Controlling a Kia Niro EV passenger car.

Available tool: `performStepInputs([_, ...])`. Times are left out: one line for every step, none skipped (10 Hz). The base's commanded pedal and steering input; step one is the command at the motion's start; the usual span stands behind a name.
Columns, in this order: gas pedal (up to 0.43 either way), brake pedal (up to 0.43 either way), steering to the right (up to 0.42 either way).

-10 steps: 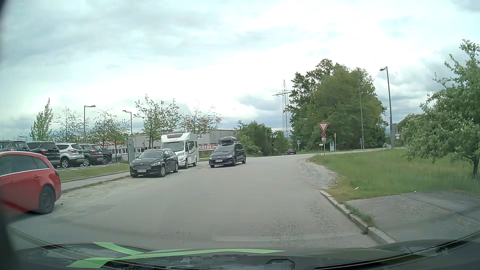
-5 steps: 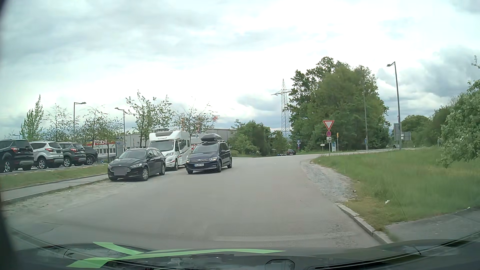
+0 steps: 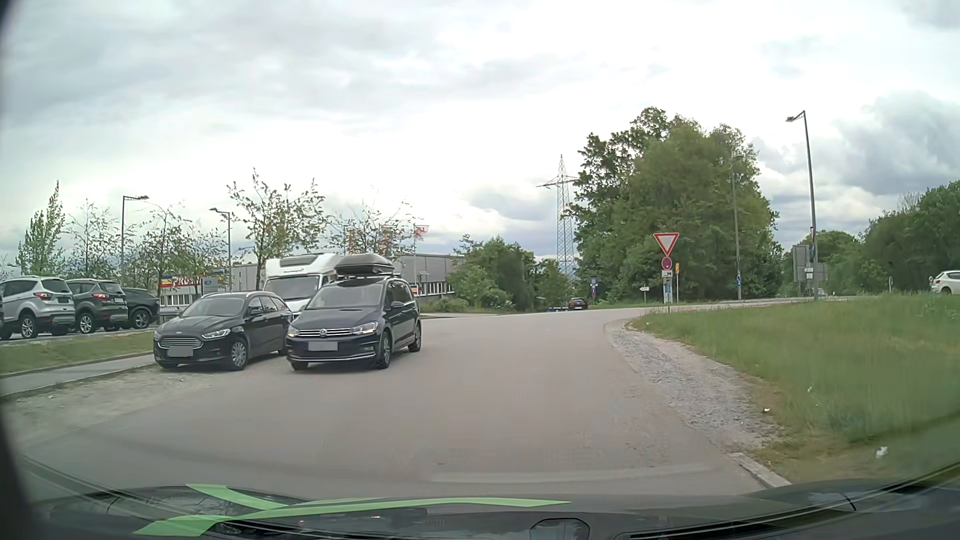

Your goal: Follow the waypoints while adhering to traffic rules and regulations

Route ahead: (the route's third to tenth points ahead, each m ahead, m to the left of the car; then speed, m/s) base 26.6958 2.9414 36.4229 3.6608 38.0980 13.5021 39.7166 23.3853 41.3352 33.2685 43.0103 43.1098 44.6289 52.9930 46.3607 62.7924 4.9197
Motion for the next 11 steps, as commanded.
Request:
performStepInputs([0.000, 0.000, 0.022])
performStepInputs([0.000, 0.000, 0.023])
performStepInputs([0.000, 0.000, 0.023])
performStepInputs([0.000, 0.000, 0.024])
performStepInputs([0.000, 0.000, 0.023])
performStepInputs([0.000, 0.000, 0.024])
performStepInputs([0.000, 0.000, 0.024])
performStepInputs([0.000, 0.000, 0.023])
performStepInputs([0.000, 0.000, 0.023])
performStepInputs([0.000, 0.000, 0.024])
performStepInputs([0.000, 0.000, 0.024])
